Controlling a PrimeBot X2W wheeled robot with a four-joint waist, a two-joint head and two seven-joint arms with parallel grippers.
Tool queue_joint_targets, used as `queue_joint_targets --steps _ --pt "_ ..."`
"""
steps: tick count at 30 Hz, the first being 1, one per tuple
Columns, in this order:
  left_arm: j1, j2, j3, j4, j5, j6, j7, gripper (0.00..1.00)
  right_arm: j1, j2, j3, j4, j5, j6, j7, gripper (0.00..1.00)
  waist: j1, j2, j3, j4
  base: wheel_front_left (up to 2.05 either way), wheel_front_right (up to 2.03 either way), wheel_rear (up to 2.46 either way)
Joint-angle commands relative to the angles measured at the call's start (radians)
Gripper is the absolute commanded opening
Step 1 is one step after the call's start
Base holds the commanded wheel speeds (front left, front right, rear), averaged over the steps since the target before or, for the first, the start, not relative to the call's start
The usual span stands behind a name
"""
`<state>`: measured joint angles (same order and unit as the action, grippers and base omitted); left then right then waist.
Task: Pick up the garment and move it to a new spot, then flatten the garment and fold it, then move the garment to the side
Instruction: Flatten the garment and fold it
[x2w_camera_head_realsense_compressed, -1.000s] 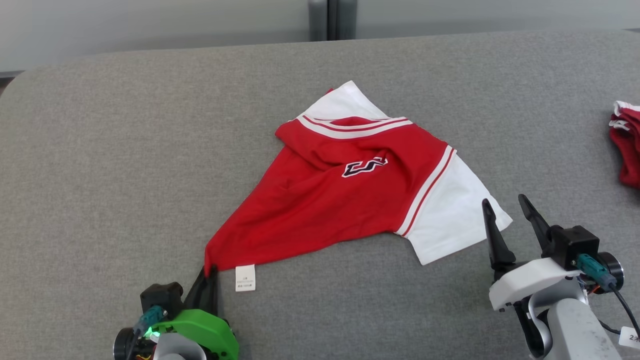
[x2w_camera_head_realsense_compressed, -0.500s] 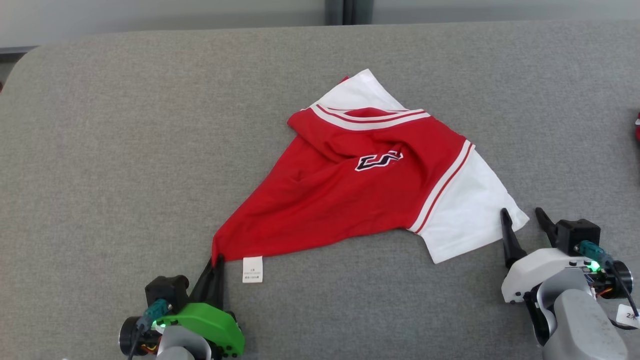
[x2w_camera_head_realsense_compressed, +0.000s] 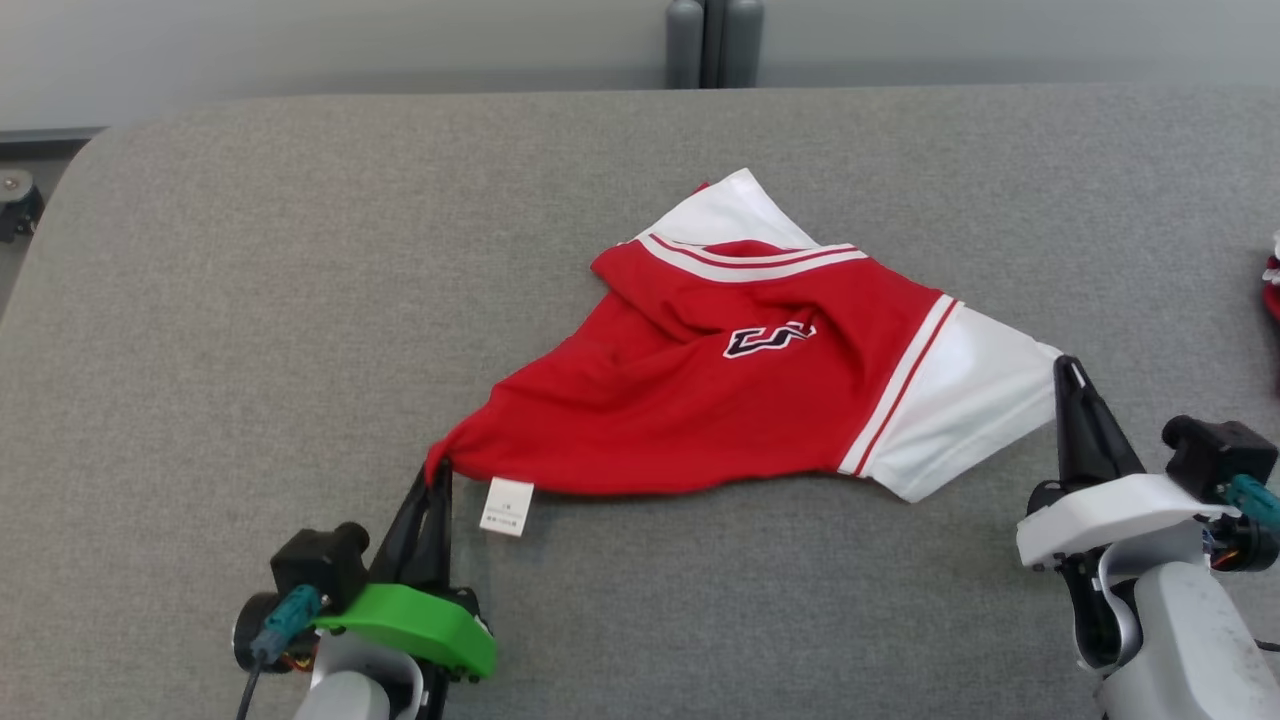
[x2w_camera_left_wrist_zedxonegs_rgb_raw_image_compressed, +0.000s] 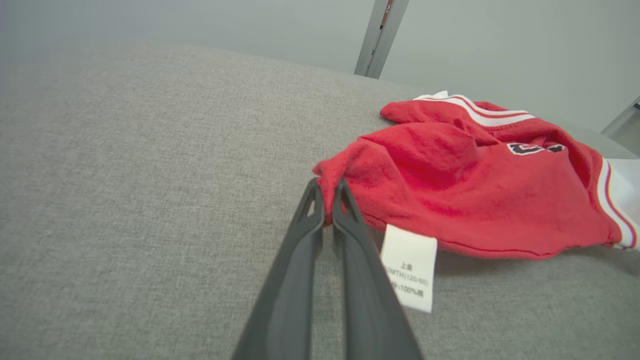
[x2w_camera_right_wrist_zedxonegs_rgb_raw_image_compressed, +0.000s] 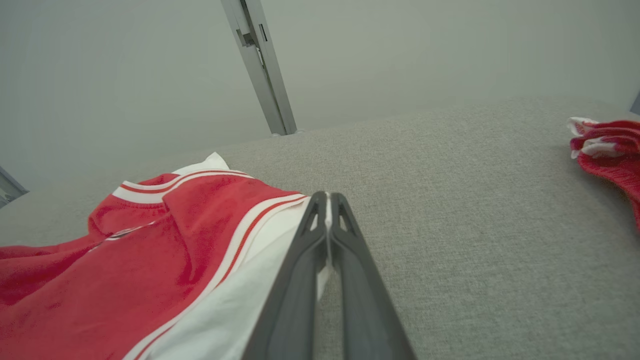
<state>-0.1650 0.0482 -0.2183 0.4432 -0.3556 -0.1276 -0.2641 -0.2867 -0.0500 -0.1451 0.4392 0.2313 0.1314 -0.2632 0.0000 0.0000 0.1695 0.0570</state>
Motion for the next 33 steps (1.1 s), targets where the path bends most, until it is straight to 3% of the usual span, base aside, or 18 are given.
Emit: queue_joint_targets --steps 1,6,10,15,21,24,28,33 --pt "0.007 0.006 0.014 -0.042 0.012 -0.003 0.000 0.00 0.021 -0.009 0.006 -0.048 0.047 -0.002 -0.002 0.00 0.0000 0.0000 -0.029 -0.007 0.00 0.00 0.00" --pt "-0.061 0.047 0.005 -0.222 0.016 -0.004 0.000 0.00 -0.017 -0.012 -0.003 -0.184 0.295 -0.002 -0.002 0.00 0.0000 0.0000 -0.075 -0.022 0.00 0.00 0.00" --pt "-0.179 0.144 -0.029 -0.321 -0.013 -0.004 0.000 0.00 -0.111 -0.022 -0.021 -0.285 0.531 -0.002 0.038 0.00 0.0000 0.0000 -0.107 -0.039 0.00 0.00 0.00" --pt "-0.426 0.293 -0.070 -0.358 -0.108 -0.004 0.044 0.00 -0.328 -0.034 -0.073 -0.383 0.647 -0.001 0.174 0.00 0.0000 0.0000 -0.112 -0.064 0.00 0.00 0.00" --pt "-0.648 0.365 -0.081 -0.332 -0.189 -0.004 0.150 0.00 -0.582 -0.032 -0.124 -0.344 0.526 -0.002 0.286 0.00 0.0000 0.0000 -0.051 -0.075 0.00 0.00 0.00" --pt "-0.720 0.365 -0.090 -0.298 -0.223 -0.003 0.198 0.00 -0.684 -0.026 -0.149 -0.286 0.440 -0.002 0.314 0.00 0.0000 0.0000 0.001 -0.075 0.00 0.00 0.00" --pt "-0.804 0.356 -0.075 -0.200 -0.266 -0.002 0.241 0.00 -0.827 -0.015 -0.168 -0.180 0.310 -0.002 0.304 0.00 0.0000 0.0000 0.094 -0.078 0.00 0.00 0.00" --pt "-0.938 0.338 -0.082 -0.060 -0.255 -0.002 0.218 0.00 -1.018 -0.009 -0.186 -0.032 0.166 -0.002 0.215 0.00 0.0000 0.0000 0.216 -0.085 0.00 0.00 0.00"
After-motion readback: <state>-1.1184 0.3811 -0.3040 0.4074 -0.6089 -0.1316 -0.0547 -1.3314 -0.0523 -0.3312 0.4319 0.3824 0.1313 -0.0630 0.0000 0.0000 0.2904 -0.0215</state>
